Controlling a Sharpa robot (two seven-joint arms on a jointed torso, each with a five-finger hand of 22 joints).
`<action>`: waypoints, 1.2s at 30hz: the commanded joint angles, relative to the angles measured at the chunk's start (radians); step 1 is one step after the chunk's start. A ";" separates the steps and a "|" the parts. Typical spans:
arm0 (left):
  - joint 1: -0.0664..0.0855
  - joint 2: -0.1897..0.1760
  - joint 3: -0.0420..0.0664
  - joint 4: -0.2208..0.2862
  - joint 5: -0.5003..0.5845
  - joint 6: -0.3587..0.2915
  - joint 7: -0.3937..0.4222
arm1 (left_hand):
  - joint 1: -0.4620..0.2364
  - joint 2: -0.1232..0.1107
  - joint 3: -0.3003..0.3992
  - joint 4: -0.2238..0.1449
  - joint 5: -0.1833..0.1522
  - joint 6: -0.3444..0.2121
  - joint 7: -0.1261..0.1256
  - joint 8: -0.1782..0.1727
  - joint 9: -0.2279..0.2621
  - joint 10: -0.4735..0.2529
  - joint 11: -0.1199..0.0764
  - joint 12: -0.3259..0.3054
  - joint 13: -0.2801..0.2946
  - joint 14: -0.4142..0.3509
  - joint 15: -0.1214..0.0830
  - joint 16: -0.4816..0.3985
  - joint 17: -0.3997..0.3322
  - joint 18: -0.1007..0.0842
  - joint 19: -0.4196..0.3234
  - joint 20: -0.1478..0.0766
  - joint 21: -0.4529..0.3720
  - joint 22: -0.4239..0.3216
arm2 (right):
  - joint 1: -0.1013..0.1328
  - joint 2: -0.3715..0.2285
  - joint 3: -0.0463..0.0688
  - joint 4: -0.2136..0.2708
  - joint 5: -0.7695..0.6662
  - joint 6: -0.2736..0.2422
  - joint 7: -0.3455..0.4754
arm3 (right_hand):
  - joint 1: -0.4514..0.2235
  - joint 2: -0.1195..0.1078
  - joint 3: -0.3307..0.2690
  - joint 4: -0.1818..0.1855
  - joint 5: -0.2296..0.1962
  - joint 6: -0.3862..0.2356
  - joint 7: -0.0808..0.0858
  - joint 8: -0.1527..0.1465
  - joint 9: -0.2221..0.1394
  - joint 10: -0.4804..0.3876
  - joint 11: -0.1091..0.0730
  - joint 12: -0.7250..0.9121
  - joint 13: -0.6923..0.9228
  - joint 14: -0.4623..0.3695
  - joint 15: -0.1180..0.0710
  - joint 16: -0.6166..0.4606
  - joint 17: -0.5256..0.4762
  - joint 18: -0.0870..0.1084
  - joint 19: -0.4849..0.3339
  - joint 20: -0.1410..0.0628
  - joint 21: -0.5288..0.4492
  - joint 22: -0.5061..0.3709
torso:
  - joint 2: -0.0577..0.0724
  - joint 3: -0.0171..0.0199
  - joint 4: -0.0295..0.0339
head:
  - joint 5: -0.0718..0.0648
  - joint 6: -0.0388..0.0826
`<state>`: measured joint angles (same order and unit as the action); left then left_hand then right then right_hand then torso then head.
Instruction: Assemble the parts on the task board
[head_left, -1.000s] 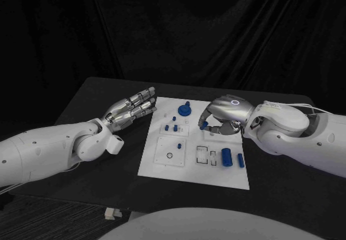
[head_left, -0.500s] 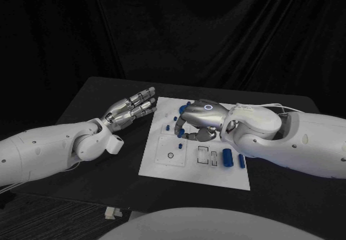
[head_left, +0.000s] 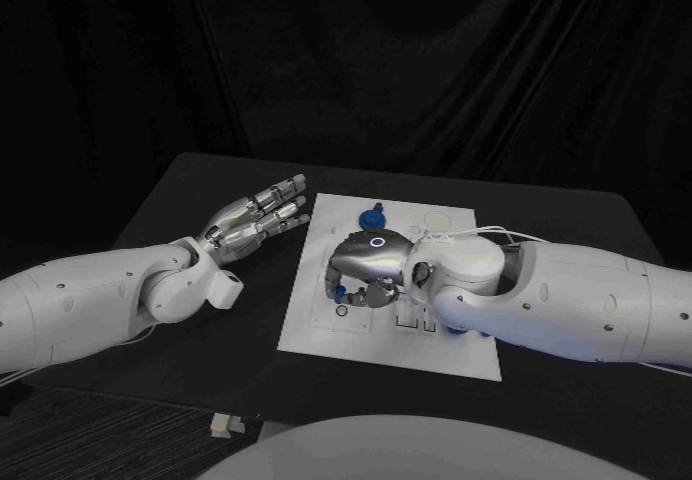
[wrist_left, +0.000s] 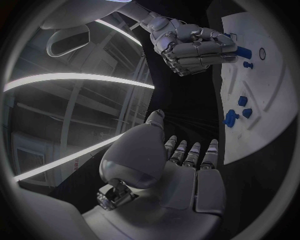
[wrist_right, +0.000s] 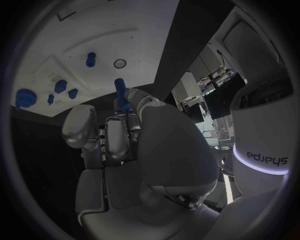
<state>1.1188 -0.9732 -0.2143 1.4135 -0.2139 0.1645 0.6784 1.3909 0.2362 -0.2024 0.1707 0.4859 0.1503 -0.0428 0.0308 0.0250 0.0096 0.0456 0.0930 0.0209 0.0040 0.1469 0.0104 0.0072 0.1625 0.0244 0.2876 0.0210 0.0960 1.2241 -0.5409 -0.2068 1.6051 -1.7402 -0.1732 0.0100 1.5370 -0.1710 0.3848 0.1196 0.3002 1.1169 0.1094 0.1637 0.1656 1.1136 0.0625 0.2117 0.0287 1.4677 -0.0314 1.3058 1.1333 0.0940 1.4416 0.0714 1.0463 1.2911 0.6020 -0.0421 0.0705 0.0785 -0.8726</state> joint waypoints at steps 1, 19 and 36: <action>-0.001 -0.001 0.001 0.004 0.006 -0.001 0.152 | 0.005 0.007 0.008 -0.017 0.011 0.005 -0.001 -0.006 -0.001 -0.001 0.014 0.014 -0.001 -0.001 0.004 -0.005 -0.005 0.015 0.006 0.001 0.000 0.007 | -0.012 0.010 0.001 -0.014 -0.014 0.044 -0.021 | 0.020 0.019 0.035 -0.013 0.001 0.005 0.004 0.009 0.016 0.092 -0.015 0.031 0.044 0.017 -0.001 -0.001 0.004 0.001 -0.001 -0.003 0.011 0.154 | 0.000 -0.0007 -0.0005 | 0.005 0.000; -0.001 0.002 0.001 0.004 0.006 0.005 0.151 | 0.004 0.008 0.008 -0.017 0.011 0.005 -0.001 -0.007 -0.001 -0.001 0.014 0.014 -0.001 -0.001 0.004 -0.005 -0.005 0.014 0.006 0.001 0.000 0.007 | -0.032 0.030 0.001 -0.043 -0.014 0.033 -0.018 | 0.021 0.020 0.037 -0.018 0.007 0.004 0.005 0.006 0.017 0.096 -0.015 0.030 0.045 0.016 -0.001 -0.001 0.004 0.002 -0.003 -0.002 0.006 0.153 | 0.001 -0.0001 -0.0017 | 0.003 0.000; -0.001 0.004 0.001 0.001 0.006 0.011 0.147 | 0.004 0.008 0.008 -0.017 0.011 0.004 0.000 -0.007 -0.001 -0.001 0.016 0.014 -0.002 -0.001 0.004 -0.005 -0.005 0.014 0.007 0.002 0.001 0.010 | -0.053 0.035 0.001 -0.059 -0.014 0.053 -0.017 | 0.020 0.020 0.038 -0.020 0.009 0.004 0.005 0.005 0.017 0.098 -0.015 0.029 0.046 0.016 -0.001 -0.002 0.003 0.003 -0.005 -0.003 0.002 0.152 | 0.001 0.0003 -0.0020 | 0.005 0.000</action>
<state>1.1187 -0.9711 -0.2142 1.4136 -0.2139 0.1657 0.6784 1.3909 0.2362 -0.2024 0.1707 0.4859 0.1502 -0.0427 0.0308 0.0250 0.0109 0.0473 0.0930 0.0208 0.0040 0.1469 0.0105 0.0072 0.1625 0.0245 0.2877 0.0210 0.0961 1.1747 -0.5065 -0.2063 1.5468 -1.7470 -0.1342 0.0080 1.5370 -0.1709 0.3848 0.1193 0.3003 1.1168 0.1095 0.1636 0.1662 1.1142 0.0628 0.2082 0.0288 1.4677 -0.0314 1.3057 1.1331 0.0940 1.4416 0.0714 1.0460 1.2912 0.6028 -0.0417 0.0681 0.0827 -0.8726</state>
